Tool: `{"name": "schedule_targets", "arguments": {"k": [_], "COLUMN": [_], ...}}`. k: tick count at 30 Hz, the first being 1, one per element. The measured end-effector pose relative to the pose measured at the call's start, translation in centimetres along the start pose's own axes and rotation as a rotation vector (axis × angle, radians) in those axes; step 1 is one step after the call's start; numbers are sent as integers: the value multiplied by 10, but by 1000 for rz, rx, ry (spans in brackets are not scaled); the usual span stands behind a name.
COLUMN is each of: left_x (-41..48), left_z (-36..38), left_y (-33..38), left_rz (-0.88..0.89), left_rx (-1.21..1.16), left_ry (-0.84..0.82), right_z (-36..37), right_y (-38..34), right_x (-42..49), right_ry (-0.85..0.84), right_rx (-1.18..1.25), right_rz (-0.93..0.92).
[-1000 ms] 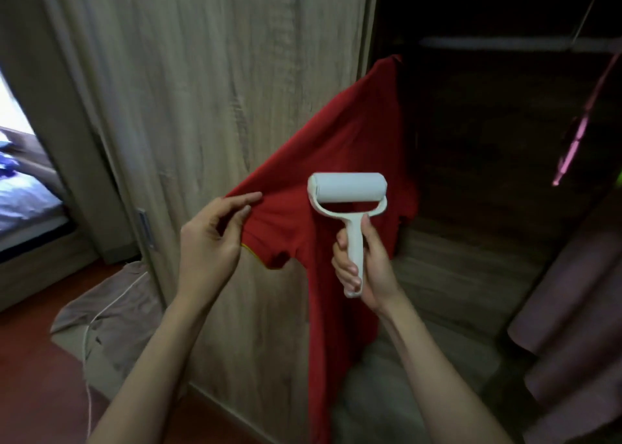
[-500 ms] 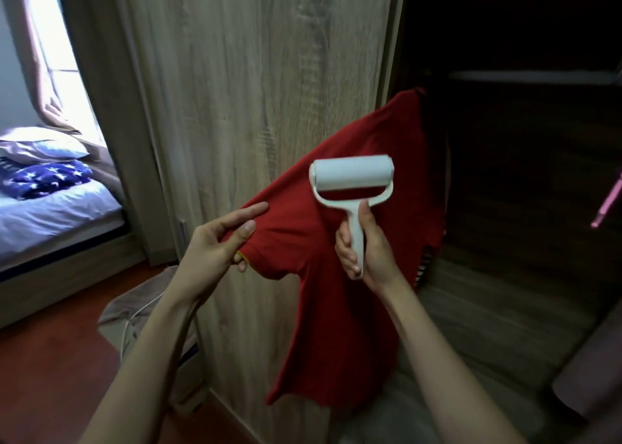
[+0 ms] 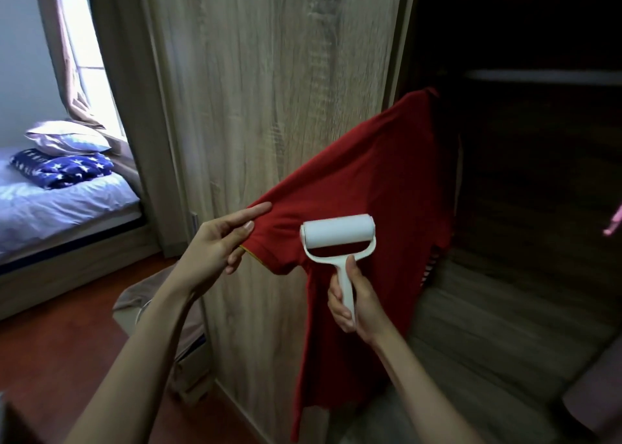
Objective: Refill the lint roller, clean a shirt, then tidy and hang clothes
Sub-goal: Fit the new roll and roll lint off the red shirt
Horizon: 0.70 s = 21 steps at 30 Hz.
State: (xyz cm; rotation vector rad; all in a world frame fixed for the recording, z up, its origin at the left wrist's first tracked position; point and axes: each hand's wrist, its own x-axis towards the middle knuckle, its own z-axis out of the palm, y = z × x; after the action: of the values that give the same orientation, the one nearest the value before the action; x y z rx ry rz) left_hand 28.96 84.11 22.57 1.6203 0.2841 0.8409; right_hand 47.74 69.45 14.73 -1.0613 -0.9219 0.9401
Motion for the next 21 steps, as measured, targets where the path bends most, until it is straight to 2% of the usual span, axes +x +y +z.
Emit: {"name": "schedule_targets", "arguments": {"k": [6, 9, 12, 14, 16, 18, 20, 21], "left_x": [1, 2, 3, 3, 3, 3, 2, 2], "left_z": [3, 3, 4, 5, 6, 7, 8, 8], "left_y": [3, 3, 2, 2, 3, 4, 4, 4], "left_rz": [23, 25, 27, 26, 28, 31, 38, 39], "left_rx": [39, 66, 89, 100, 103, 106, 110, 114], "left_ry": [28, 37, 55, 67, 71, 76, 79, 80], "right_z": [-1, -16, -33, -40, -47, -56, -66, -71], "right_y": [-75, -26, 12, -21, -74, -93, -62, -38], "right_x": [42, 18, -8, 4, 24, 35, 27, 21], "right_ry": [-42, -4, -18, -16, -102, -217, -334, -340], "right_rx": [-10, -76, 78, 204, 298, 388, 489, 536], "right_rz": [-115, -41, 31, -27, -98, -104, -5, 38]}}
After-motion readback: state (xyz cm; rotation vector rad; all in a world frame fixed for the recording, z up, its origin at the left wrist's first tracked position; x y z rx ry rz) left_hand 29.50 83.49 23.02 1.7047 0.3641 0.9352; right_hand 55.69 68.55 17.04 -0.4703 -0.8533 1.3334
